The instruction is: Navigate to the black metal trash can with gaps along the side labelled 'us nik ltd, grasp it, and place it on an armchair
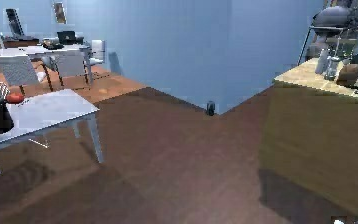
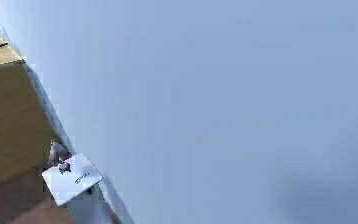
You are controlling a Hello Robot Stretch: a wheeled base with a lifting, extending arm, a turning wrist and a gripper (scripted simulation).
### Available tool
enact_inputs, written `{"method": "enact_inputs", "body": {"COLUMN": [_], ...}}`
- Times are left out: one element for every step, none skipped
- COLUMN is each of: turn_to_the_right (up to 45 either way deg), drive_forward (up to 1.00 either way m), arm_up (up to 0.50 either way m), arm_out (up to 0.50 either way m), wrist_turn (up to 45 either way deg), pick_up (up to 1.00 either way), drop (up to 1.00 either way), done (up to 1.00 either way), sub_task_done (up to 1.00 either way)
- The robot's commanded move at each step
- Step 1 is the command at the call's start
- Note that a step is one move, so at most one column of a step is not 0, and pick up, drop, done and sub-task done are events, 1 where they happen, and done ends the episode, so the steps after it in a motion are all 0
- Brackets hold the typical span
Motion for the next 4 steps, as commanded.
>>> {"method": "enact_inputs", "body": {"turn_to_the_right": [-30.0,0.0,39.0,0.0], "drive_forward": [0.00,0.35,0.00,1.00], "arm_up": [0.00,0.00,0.00,0.00], "arm_out": [0.00,0.00,0.00,0.00], "wrist_turn": [0.0,0.0,0.0,0.0], "pick_up": [0.00,0.00,0.00,0.00], "drop": [0.00,0.00,0.00,0.00], "done": [0.00,0.00,0.00,0.00], "sub_task_done": [0.00,0.00,0.00,0.00]}}
